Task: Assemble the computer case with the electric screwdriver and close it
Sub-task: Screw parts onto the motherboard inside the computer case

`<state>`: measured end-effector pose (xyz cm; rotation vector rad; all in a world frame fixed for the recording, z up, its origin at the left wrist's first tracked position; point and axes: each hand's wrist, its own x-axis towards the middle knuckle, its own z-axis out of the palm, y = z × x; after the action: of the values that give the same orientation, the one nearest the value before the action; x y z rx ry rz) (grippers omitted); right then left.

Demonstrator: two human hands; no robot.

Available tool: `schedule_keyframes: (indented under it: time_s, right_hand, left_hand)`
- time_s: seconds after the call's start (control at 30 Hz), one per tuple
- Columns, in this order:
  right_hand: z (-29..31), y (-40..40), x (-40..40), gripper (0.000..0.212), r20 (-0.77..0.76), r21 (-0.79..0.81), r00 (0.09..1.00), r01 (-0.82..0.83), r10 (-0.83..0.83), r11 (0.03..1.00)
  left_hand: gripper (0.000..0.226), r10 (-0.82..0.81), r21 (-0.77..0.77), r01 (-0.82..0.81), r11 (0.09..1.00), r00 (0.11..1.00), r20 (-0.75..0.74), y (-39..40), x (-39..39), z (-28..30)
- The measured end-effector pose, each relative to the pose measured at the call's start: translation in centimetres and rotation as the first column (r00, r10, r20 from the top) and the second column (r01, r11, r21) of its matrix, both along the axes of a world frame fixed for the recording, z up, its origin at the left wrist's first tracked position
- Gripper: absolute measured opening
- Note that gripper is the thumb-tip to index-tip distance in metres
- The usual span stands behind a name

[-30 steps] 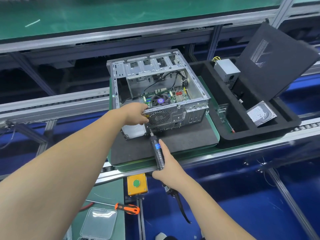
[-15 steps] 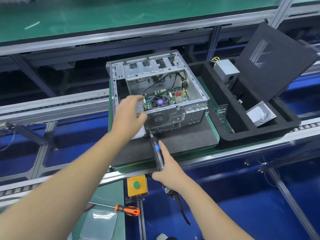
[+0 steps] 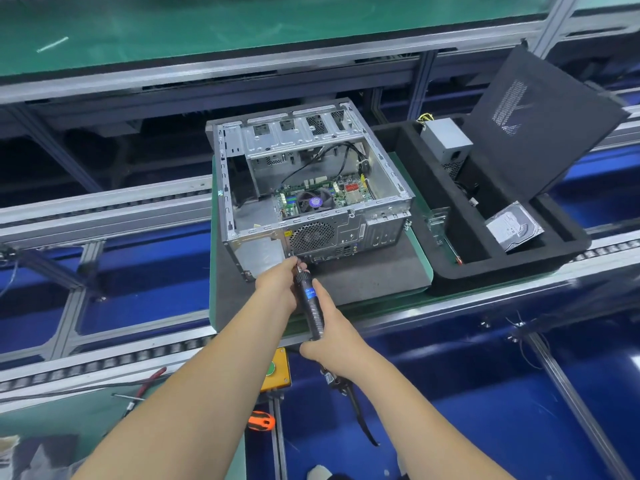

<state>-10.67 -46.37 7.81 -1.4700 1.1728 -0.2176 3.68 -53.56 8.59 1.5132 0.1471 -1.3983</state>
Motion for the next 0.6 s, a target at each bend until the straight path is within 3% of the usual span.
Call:
schedule_keyframes:
  time_s: [0.13, 0.47, 0.57, 0.6]
  right_hand:
    - [0.1, -0.2, -0.3, 0.122, 0.005, 0.002, 1.000, -0.009, 0.009, 1.000]
    - [0.4, -0.6, -0.2, 0.123, 0.003, -0.013, 1.000, -0.021, 0.021, 1.000]
    - [0.4, -0.7, -0.2, 0.123, -0.005, 0.000, 1.000, -0.017, 0.017, 1.000]
    - [0.4, -0.7, -0.2, 0.123, -0.006, 0.005, 1.000, -0.014, 0.014, 1.000]
  left_hand:
    - [0.010, 0.033, -0.020, -0.036, 0.999, 0.994, -0.104, -0.9, 0.0, -0.1]
    - [0.025, -0.007, -0.003, 0.007, 1.000, 0.996, -0.092, -1.4, 0.5, -0.4]
    - [0.017, 0.001, -0.016, -0.002, 1.000, 0.999, -0.044, -0.8, 0.2, 0.6]
    - [0.016, -0.015, -0.008, 0.015, 1.000, 0.997, 0.071, -0.3, 0.1, 0.9]
